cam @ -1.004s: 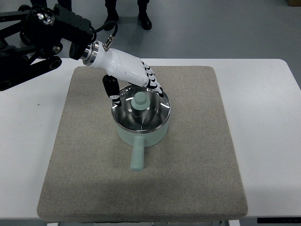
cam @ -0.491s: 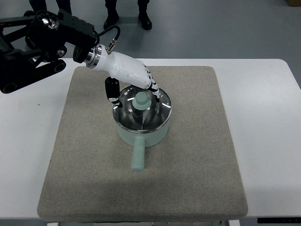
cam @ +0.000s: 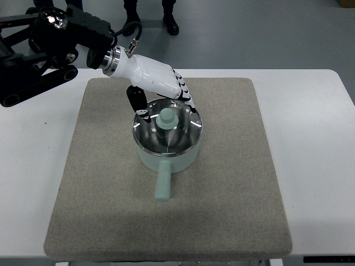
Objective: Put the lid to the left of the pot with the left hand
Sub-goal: 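Lower the left hand and close its fingers around the green lid knob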
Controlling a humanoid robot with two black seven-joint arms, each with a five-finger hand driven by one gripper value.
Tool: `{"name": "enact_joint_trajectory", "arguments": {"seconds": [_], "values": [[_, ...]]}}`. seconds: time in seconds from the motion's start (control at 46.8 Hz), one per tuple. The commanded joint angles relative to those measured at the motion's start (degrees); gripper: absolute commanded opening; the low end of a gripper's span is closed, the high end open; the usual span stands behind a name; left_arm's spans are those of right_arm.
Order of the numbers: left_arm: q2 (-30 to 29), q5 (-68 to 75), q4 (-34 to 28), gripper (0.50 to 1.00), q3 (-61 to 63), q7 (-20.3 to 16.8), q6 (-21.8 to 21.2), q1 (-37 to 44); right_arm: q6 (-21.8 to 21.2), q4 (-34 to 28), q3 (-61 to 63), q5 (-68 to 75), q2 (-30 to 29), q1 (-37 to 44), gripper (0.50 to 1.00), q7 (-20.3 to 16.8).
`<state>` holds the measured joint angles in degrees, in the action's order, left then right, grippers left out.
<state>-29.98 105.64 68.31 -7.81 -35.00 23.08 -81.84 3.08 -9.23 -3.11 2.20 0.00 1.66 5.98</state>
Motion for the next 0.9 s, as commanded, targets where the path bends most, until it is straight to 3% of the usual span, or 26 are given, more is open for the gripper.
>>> {"name": "enact_joint_trajectory", "arguments": {"seconds": [0.0,0.385,0.47,0.641,0.876], "values": [[-0.07,0.09,0.33,0.930,0.07,0.00,0.21,-0.52,0.00,0.00,0.04,0.00,0.00,-0.08,0.924,0.00],[-0.16,0.09,0.42,0.924,0.69,0.00,0.39,-0.25,0.00,0.00,-0.05,0.00,0.00,-0.08,0.924,0.00],[-0.16,0.09,0.42,0.891,0.69,0.00,0.39,-0.34,0.00,0.00,-0.05,0.00,0.00,-0.08,0.924,0.00],[-0.25,0.18,0.42,0.782,0.60,0.00,0.39,-0.61,0.00,0.00,0.04,0.00,0.00,0.01,0.924,0.00],[-0.34,0.18,0.42,0.758,0.07,0.00,0.30,-0.52,0.00,0.00,0.04,0.00,0.00,-0.08,0.924,0.00]]}}
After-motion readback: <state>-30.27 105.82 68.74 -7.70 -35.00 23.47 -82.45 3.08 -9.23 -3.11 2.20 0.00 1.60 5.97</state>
